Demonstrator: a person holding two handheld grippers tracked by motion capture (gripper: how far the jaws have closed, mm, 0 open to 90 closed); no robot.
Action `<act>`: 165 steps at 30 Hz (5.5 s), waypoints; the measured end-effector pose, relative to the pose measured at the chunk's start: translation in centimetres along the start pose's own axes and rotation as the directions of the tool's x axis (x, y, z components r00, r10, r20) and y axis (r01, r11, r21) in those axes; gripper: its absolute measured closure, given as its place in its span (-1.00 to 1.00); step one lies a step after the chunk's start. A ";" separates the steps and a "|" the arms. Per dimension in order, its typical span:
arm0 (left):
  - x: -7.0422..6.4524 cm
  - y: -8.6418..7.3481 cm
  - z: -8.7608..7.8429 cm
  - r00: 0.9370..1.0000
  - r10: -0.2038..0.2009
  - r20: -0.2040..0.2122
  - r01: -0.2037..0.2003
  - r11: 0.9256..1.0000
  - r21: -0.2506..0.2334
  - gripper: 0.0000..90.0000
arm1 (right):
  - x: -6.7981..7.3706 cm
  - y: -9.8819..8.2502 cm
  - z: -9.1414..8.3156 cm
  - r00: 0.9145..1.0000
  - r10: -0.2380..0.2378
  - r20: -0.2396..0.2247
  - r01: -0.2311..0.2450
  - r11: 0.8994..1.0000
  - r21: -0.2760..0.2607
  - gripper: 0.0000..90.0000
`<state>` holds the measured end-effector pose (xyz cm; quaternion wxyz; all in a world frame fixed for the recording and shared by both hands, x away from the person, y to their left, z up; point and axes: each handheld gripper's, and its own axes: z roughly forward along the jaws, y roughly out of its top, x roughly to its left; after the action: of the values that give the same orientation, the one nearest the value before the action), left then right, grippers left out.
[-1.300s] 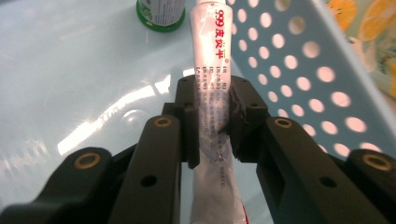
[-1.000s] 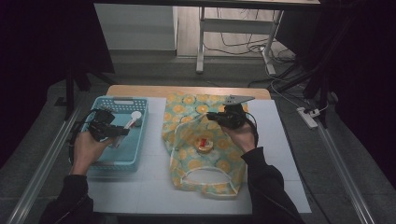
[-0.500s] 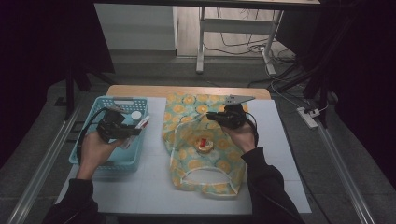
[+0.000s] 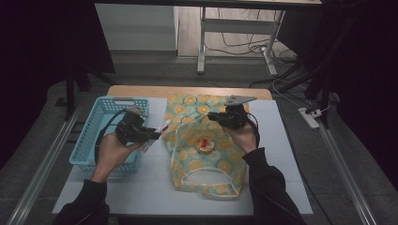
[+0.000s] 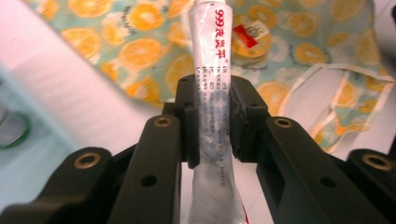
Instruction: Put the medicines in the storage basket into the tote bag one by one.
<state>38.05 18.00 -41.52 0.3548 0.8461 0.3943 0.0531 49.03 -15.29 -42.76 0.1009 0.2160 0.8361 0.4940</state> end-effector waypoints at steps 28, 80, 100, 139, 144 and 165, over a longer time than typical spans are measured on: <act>-4.4 4.4 8.1 0.988 0.125 0.090 -0.129 0.991 0.039 0.67 | 0.0 0.1 -0.3 1.000 -0.003 0.007 0.004 1.000 -0.018 1.00; -1.7 7.7 18.0 0.984 0.155 -0.092 -0.148 0.986 0.078 0.56 | -0.4 -0.5 0.6 0.999 0.012 0.039 -0.013 1.000 0.014 1.00; -2.3 7.0 13.7 0.991 0.099 0.087 -0.097 0.995 -0.029 -0.09 | -0.6 -0.4 0.3 0.999 0.017 0.045 -0.017 1.000 0.001 1.00; 3.3 1.7 3.6 1.000 0.007 0.022 -0.004 0.992 -0.127 -1.00 | -0.2 -0.3 0.3 0.999 0.006 0.035 -0.006 1.000 0.008 1.00; 4.6 0.9 2.3 1.000 -0.020 0.003 0.020 0.991 -0.134 -1.00 | -0.2 -0.3 0.4 0.999 0.008 0.035 -0.008 1.000 0.010 1.00; 9.7 -1.8 -0.5 0.978 -0.055 -0.200 0.029 0.991 -0.128 -1.00 | -0.3 -0.4 0.4 1.000 0.014 0.027 -0.015 1.000 0.008 1.00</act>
<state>43.33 25.89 -44.13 0.3658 0.8040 0.4421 0.1561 49.34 -15.22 -43.32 0.1077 0.2290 0.8351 0.4885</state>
